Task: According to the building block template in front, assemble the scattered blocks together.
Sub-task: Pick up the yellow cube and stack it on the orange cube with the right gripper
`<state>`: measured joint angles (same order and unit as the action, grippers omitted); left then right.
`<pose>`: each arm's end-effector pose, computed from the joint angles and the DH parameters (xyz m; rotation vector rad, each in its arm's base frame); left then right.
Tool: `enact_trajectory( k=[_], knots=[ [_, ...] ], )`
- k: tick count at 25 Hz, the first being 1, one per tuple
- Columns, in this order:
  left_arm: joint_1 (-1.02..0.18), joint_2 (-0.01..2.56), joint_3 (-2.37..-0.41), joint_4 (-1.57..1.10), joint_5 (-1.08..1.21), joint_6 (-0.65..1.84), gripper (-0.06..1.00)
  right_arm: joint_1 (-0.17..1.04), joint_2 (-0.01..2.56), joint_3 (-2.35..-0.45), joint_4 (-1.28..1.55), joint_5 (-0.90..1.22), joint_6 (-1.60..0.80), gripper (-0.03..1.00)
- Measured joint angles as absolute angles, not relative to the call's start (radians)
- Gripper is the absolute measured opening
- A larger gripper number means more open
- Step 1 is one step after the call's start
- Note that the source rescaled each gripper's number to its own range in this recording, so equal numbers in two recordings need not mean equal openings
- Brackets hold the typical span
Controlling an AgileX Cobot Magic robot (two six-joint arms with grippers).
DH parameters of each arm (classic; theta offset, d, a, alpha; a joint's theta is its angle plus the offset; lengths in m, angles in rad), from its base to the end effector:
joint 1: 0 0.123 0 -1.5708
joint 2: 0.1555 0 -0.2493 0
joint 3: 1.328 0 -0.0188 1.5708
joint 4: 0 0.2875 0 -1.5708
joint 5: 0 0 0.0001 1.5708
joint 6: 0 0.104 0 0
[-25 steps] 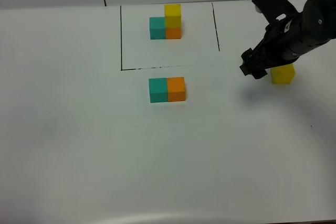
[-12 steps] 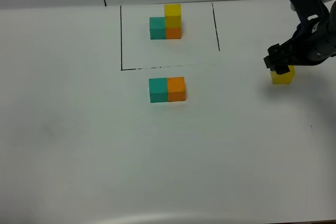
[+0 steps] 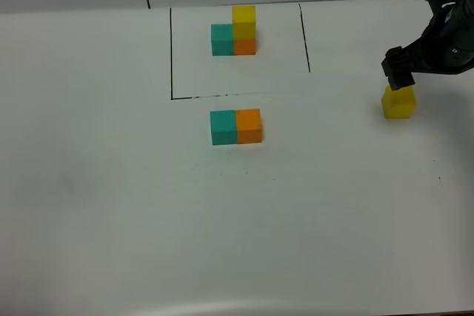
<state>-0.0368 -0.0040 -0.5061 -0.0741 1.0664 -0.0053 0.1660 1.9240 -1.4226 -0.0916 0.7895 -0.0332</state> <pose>0.0730 -0.0094 0.2910 0.0362 2.0392 -0.1150 0.4248 0.0643 0.1454 -0.3476 2.7477 -0.0723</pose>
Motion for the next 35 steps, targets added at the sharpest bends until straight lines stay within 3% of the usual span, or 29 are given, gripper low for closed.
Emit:
enact_trajectory(
  k=[11,17,20,22,24,28,35],
  knots=[
    [-0.037,-0.004,-0.506,-0.074,1.066,-0.005,0.85,0.166,2.095,-1.552,-0.033,0.839,-0.03,0.99],
    [-0.037,-0.004,-0.506,-0.074,1.066,-0.005,0.85,0.166,2.13,-1.553,0.0,0.84,-0.029,0.9],
    [-0.037,-0.004,-0.506,-0.074,1.066,-0.005,0.85,0.166,2.148,-1.553,0.0,0.84,-0.029,0.78],
    [-0.037,-0.004,-0.506,-0.074,1.066,-0.005,0.85,0.166,2.155,-1.553,0.0,0.839,-0.029,0.64],
    [-0.037,-0.004,-0.506,-0.074,1.066,-0.005,0.85,0.166,2.155,-1.553,0.0,0.835,-0.029,0.47],
    [-0.037,-0.004,-0.506,-0.074,1.066,-0.005,0.85,0.166,2.155,-1.553,0.0,0.831,-0.025,0.01],
    [-0.037,-0.004,-0.506,-0.074,1.066,-0.005,0.85,0.167,2.155,-1.553,0.0,0.834,-0.021,0.02]
  ],
)
